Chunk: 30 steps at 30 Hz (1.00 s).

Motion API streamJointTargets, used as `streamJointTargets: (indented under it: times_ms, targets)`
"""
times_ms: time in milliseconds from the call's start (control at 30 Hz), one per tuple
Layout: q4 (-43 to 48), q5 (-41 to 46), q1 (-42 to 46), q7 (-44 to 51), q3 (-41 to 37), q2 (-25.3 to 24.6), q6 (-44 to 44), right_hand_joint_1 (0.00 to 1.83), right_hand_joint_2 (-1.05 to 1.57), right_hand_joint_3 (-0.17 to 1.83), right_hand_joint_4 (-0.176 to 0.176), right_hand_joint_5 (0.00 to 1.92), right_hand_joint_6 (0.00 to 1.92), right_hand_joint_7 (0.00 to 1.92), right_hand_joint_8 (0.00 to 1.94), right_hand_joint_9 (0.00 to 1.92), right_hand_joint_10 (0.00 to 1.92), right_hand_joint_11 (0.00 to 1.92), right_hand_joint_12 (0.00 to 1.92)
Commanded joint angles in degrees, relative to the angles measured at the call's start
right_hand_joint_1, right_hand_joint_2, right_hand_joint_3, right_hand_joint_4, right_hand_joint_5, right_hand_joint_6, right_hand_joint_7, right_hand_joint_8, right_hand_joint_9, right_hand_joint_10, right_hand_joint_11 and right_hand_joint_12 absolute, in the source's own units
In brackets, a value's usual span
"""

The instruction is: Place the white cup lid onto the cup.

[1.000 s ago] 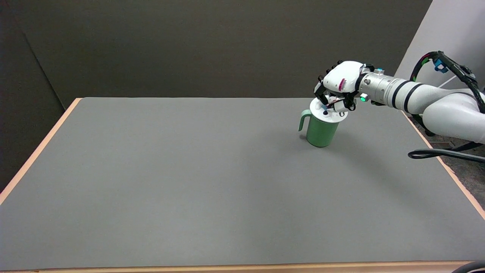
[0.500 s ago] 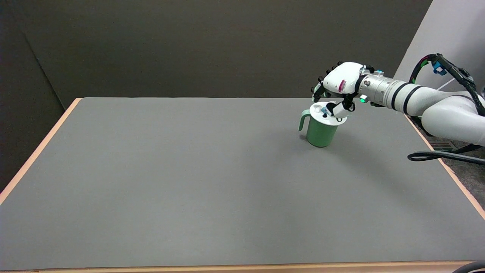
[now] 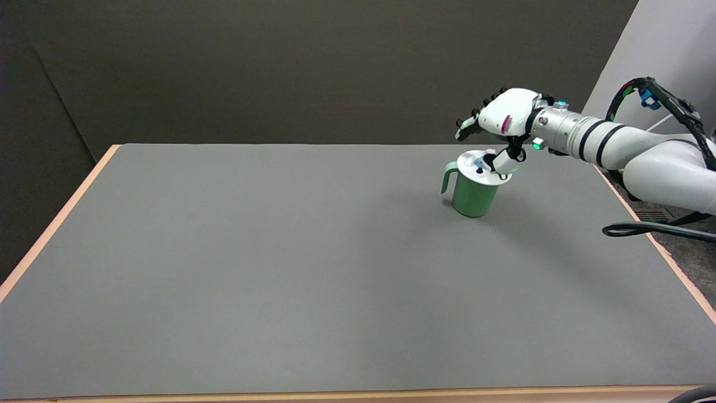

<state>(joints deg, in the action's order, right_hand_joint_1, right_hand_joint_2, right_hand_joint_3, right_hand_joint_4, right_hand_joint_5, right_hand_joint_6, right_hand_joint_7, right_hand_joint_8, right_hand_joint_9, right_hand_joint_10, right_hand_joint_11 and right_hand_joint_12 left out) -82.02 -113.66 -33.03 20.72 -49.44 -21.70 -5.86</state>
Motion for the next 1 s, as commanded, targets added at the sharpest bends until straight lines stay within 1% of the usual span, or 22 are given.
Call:
streamJointTargets:
  times_ms: [33, 100, 167, 267, 333, 367, 433, 500, 633, 733, 867, 1000]
  targets:
    - [-0.52, -2.15, 0.2, 0.22, -7.76, 0.33, 0.37, 0.88, 0.67, 0.99, 0.169, 0.51, 0.18, 0.66, 0.19, 0.93, 0.3, 0.95, 0.77]
    - [-0.58, -2.28, 0.49, 0.25, -9.56, 0.36, 0.44, 0.88, 0.67, 0.98, 0.171, 0.52, 0.18, 0.66, 0.19, 0.93, 0.3, 0.95, 0.77]
    - [-0.58, -2.95, 0.68, 0.3, -10.94, 0.41, 0.47, 0.84, 0.67, 1.03, 0.176, 0.53, 0.18, 0.67, 0.18, 0.91, 0.34, 0.95, 0.77]
    - [-0.34, -6.04, 1.43, 0.3, -12.66, 0.33, 0.61, 0.84, 0.68, 1.02, 0.176, 0.56, 0.19, 0.69, 0.18, 0.91, 0.33, 0.95, 0.77]
    - [0.37, -9.64, 3.12, 0.3, -13.99, 0.33, 0.71, 0.87, 0.7, 0.97, 0.176, 0.6, 0.19, 0.7, 0.19, 0.93, 0.3, 0.95, 0.76]
    - [0.73, -10.99, 3.65, 0.3, -14.36, 0.33, 0.84, 0.85, 0.7, 1.01, 0.176, 0.62, 0.2, 0.72, 0.19, 0.92, 0.32, 0.95, 0.76]
    - [2.26, -14.42, 4.93, 0.3, -14.99, 0.33, 1.45, 0.86, 0.72, 1.0, 0.176, 0.64, 0.21, 0.73, 0.18, 0.92, 0.32, 0.95, 0.75]
    - [4.11, -15.58, 5.67, 0.18, -15.41, 0.33, 2.29, 0.87, 0.75, 0.98, 0.176, 0.67, 0.21, 0.77, 0.19, 0.92, 0.31, 0.94, 0.75]
    - [8.86, -14.8, 6.92, -0.18, -17.04, -0.13, 5.72, 0.85, 0.77, 0.97, 0.176, 0.68, 0.21, 0.79, 0.2, 0.94, 0.31, 0.92, 0.79]
    - [12.98, -12.69, 8.53, -0.18, -20.21, -1.36, 8.09, 0.84, 0.77, 0.97, 0.176, 0.69, 0.21, 0.8, 0.2, 0.94, 0.32, 0.9, 0.85]
    - [17.44, -6.95, 12.64, 0.3, -25.72, -2.89, 13.17, 0.83, 0.77, 0.97, 0.176, 0.69, 0.21, 0.81, 0.2, 0.95, 0.32, 0.88, 0.88]
    - [20.16, -2.94, 15.59, 2.09, -26.5, -3.03, 17.51, 0.83, 0.77, 0.96, 0.176, 0.69, 0.21, 0.82, 0.2, 0.96, 0.31, 0.85, 0.94]
